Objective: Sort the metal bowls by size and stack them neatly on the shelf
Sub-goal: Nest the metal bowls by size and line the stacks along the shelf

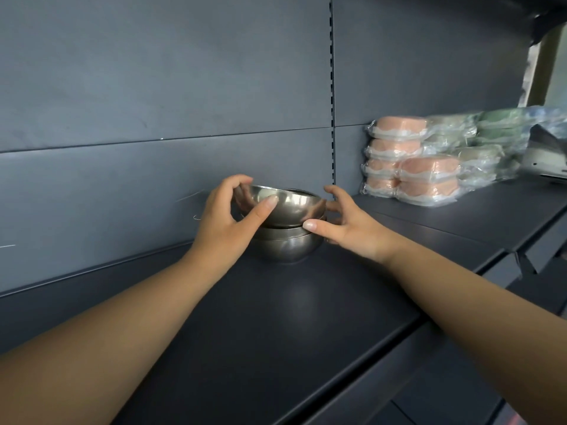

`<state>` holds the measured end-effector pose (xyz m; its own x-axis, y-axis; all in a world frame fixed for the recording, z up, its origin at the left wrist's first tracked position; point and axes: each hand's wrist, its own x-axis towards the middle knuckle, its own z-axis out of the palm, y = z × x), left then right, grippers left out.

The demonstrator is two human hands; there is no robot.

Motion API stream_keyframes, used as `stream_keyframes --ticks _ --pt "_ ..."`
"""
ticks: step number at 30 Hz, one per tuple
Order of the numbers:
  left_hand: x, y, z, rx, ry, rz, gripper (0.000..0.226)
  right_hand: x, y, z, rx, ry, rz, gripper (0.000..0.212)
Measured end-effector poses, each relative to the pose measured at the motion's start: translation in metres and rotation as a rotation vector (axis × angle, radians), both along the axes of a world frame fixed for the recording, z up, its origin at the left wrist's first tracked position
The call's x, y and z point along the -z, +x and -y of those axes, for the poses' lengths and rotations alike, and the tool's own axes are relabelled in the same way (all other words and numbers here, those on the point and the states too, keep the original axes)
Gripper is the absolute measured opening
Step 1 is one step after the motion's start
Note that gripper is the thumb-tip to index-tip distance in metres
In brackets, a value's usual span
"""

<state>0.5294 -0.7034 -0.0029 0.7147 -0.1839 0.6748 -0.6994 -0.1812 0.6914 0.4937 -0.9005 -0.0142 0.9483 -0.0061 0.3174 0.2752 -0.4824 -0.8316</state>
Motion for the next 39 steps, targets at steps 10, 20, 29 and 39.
stream_keyframes --ticks 10,20,29,39 --pt "0.02 0.001 0.007 0.126 -0.012 -0.211 0.097 -0.003 0.001 -0.001 0.037 0.036 0.118 0.113" --pt "0.016 -0.002 0.006 0.139 -0.029 -0.218 0.062 -0.005 -0.001 -0.001 -0.073 0.078 0.133 0.041" --pt "0.015 0.0 0.0 0.161 0.022 -0.159 0.056 -0.005 -0.001 0.002 -0.158 0.114 0.193 0.038" --pt "0.017 0.004 -0.004 0.128 0.047 -0.132 0.048 -0.007 -0.002 0.002 -0.218 0.136 0.186 0.034"
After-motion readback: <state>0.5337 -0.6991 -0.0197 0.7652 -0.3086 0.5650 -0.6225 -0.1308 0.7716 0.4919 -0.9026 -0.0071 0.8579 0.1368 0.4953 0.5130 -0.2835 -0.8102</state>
